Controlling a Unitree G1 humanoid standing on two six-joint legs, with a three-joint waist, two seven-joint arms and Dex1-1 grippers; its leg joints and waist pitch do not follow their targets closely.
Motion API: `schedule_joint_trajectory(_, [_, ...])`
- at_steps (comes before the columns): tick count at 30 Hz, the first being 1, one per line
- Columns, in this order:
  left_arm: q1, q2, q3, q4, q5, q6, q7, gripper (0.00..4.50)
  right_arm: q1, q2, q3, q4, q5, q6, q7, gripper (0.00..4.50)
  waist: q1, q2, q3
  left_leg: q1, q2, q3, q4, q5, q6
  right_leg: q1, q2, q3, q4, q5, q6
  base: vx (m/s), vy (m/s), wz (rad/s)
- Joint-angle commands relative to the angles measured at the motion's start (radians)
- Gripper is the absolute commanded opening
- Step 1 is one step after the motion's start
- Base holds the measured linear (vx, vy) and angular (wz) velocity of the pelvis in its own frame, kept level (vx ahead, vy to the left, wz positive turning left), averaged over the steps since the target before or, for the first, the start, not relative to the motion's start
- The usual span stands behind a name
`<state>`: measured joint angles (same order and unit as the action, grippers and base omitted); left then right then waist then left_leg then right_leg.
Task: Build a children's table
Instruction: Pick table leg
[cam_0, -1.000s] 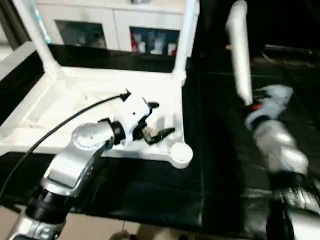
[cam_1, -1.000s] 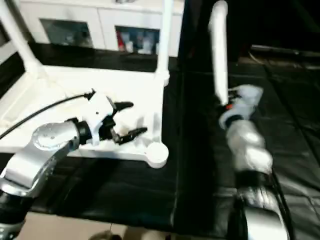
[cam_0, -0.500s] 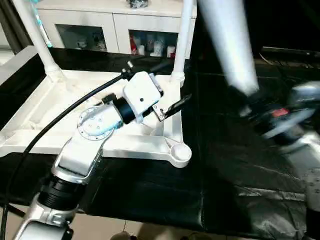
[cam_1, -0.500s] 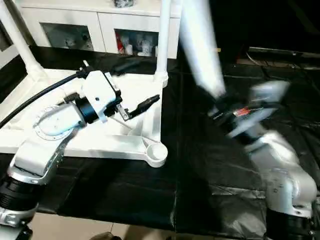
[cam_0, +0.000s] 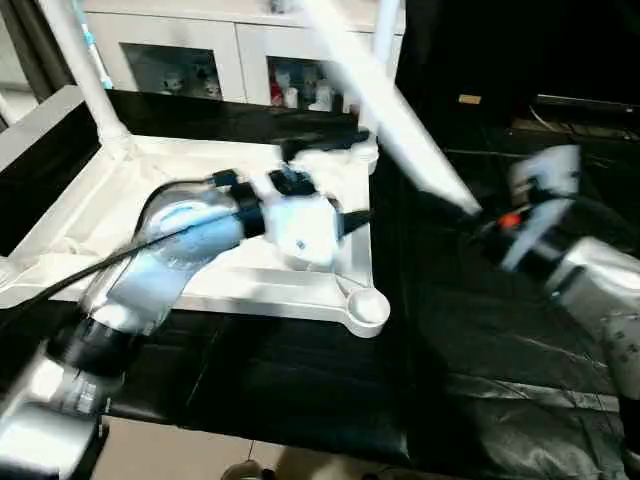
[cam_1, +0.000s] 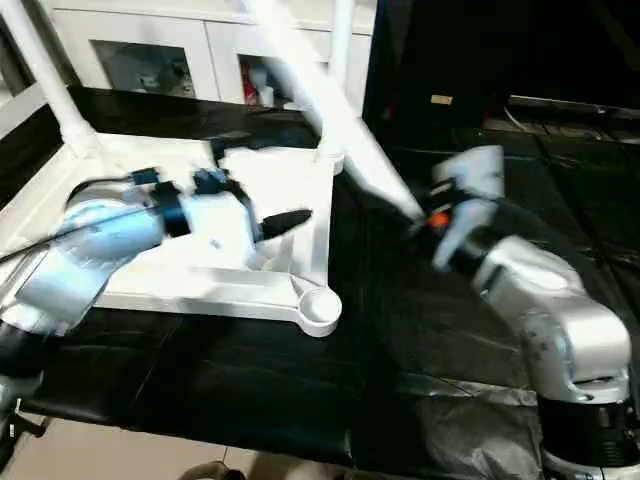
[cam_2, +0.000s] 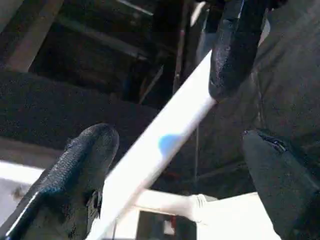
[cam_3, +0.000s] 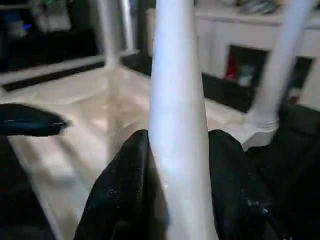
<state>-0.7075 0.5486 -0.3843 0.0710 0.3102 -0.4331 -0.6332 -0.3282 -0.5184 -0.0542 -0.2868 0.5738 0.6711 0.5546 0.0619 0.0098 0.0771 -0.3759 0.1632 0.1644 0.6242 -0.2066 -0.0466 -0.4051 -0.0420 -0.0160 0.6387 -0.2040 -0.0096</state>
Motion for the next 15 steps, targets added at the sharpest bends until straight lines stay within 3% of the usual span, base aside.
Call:
schedule_joint_trajectory(1, [-0.041, 0.004, -0.015, 0.043, 0.054, -0.052, 0.039, 4.5, 0.006, -0.024, 0.014, -0.062, -0.002, 0.022, 0.02, 1.3, 0.005, -0.007, -0.08, 0.007, 0.051, -0.017, -0.069, -0.064, -0.009, 0.06, -0.082, 0.044, -0.072, -0.069, -0.17, 0.0, 0.0, 0.0])
schedule_joint_trajectory(5, [-0.07, 0.001, -0.031, 0.11, 0.114, -0.124, 0.076, 4.5, 0.007, -0.036, 0.026, -0.087, 0.011, 0.038, 0.022, 1.3, 0.006, -0.013, -0.081, 0.005, 0.048, -0.018, -0.068, -0.064, -0.012, 0.064, -0.083, 0.044, -0.07, -0.066, -0.175, 0.0, 0.0, 0.0])
schedule_joint_trajectory(11, [-0.091, 0.014, -0.06, 0.205, 0.151, -0.2, 0.069, 4.5, 0.012, -0.054, 0.042, -0.129, 0.03, 0.047, 0.066, 1.3, 0.008, -0.013, -0.081, 0.006, 0.05, -0.018, -0.068, -0.07, -0.015, 0.063, -0.084, 0.045, -0.068, -0.075, -0.172, 0.0, 0.0, 0.0])
schedule_joint_trajectory(15, [-0.109, 0.013, -0.057, 0.259, 0.159, -0.218, 0.078, 4.09, 0.01, -0.055, 0.052, -0.139, 0.025, 0.058, 0.073, 1.3, 0.007, -0.015, -0.082, 0.007, 0.049, -0.017, -0.067, -0.061, -0.012, 0.062, -0.085, 0.044, -0.066, -0.06, -0.19, 0.0, 0.0, 0.0])
